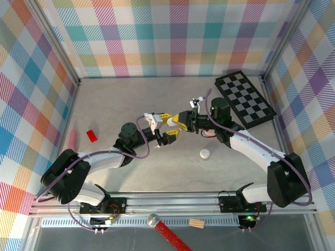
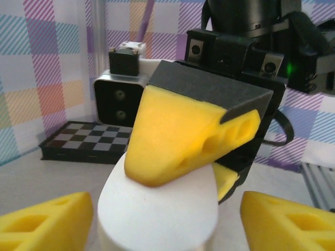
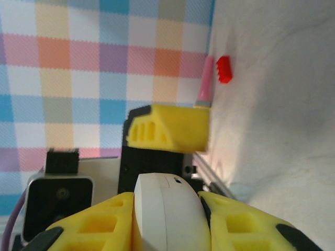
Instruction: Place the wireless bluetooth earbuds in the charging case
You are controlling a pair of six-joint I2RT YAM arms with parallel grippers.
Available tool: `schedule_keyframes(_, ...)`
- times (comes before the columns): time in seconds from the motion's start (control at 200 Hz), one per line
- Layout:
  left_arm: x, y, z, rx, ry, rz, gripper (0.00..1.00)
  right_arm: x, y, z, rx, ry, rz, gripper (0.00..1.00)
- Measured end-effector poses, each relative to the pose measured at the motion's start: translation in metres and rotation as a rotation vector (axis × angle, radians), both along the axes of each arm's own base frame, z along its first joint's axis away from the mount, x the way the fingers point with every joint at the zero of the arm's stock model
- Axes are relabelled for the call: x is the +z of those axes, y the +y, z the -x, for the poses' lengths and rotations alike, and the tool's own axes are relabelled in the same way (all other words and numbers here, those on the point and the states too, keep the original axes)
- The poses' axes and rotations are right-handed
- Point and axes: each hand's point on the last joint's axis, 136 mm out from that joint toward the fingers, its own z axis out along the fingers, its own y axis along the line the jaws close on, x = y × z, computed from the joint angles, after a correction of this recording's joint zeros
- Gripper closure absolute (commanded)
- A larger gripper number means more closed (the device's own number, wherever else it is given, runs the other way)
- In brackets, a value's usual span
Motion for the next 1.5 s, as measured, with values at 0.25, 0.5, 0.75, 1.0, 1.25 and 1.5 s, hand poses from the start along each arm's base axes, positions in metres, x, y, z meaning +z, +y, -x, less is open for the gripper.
schedule_keyframes(0.25,-0.008,0.008,0.002,0.033,0.026,-0.039,0.00,-0.053,-0.056,-0.036,-0.292,-0.069,0.334,0.80)
schedule_keyframes(0.5,-0.015,0.022,0.008,0.084,0.038,-0.094,0.00,-0.131,-0.083,-0.042,-0.337,0.010,0.591,0.81)
schedule_keyframes(0.75,-0.025,0.026,0.006,0.112,0.056,-0.135,0.00,-0.181,-0.094,-0.026,-0.307,0.100,0.682,0.79)
schedule_keyframes(1.0,-0.028,0.026,0.006,0.112,0.065,-0.145,0.00,-0.218,-0.097,-0.020,-0.283,0.172,0.732,0.70)
schedule_keyframes(1.25,-0.033,0.026,0.006,0.111,0.081,-0.159,0.00,-0.222,-0.109,-0.021,-0.300,0.142,0.804,0.34)
schedule_keyframes(1.5,-0.034,0.027,0.004,0.122,0.083,-0.160,0.00,-0.197,-0.138,-0.013,-0.347,0.068,0.942,0.25)
